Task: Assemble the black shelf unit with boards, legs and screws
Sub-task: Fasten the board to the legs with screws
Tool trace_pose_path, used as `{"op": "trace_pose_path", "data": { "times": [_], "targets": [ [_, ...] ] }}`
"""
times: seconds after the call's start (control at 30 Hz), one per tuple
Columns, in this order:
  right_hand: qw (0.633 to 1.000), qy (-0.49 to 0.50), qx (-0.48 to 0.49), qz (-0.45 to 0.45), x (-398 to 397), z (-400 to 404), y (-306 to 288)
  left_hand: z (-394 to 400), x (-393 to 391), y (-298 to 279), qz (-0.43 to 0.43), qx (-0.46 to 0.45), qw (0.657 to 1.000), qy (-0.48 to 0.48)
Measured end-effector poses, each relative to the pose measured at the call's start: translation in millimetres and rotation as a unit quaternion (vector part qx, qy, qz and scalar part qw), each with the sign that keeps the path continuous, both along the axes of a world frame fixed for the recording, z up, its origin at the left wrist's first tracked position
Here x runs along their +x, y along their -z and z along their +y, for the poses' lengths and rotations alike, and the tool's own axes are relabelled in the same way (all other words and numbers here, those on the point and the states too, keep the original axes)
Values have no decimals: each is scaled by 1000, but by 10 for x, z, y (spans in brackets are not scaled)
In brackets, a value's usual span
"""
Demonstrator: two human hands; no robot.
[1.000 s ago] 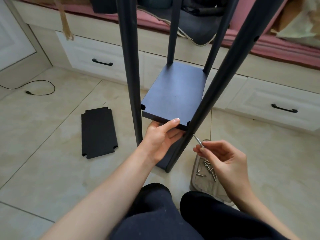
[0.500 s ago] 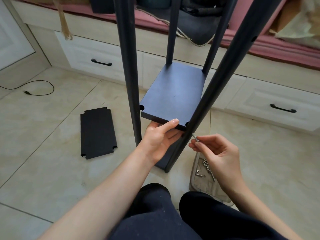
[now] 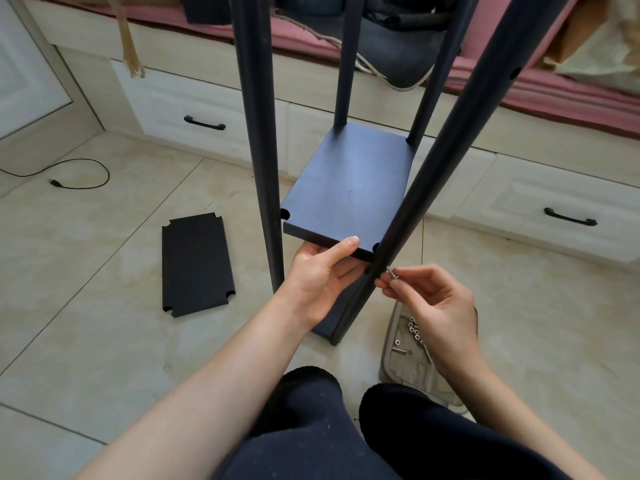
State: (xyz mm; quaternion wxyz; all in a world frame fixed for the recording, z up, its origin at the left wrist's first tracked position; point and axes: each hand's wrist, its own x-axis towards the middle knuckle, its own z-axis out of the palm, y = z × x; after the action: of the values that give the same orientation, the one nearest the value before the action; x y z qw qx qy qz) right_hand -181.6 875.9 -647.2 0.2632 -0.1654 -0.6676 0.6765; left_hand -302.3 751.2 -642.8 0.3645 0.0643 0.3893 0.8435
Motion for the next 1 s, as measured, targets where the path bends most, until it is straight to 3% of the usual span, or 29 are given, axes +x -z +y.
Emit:
{"op": "trace_pose_path", "data": {
  "times": [0.23,0.43,0.73,1.0],
  "targets": [
    [996,18,91,-8,2,-69,-15,-1,-1,3,5,15,1000,3],
    [1000,11,-11,-7,1,-33,-34,1,0,5,6,12,1000,2],
    [993,19,119,-8,-4,-47,-46,5,-1,0,4,7,1000,-1],
    [995,8,102,-17,-42,-5,-39,0,-5,0,8,11,1000,2]
  ]
}}
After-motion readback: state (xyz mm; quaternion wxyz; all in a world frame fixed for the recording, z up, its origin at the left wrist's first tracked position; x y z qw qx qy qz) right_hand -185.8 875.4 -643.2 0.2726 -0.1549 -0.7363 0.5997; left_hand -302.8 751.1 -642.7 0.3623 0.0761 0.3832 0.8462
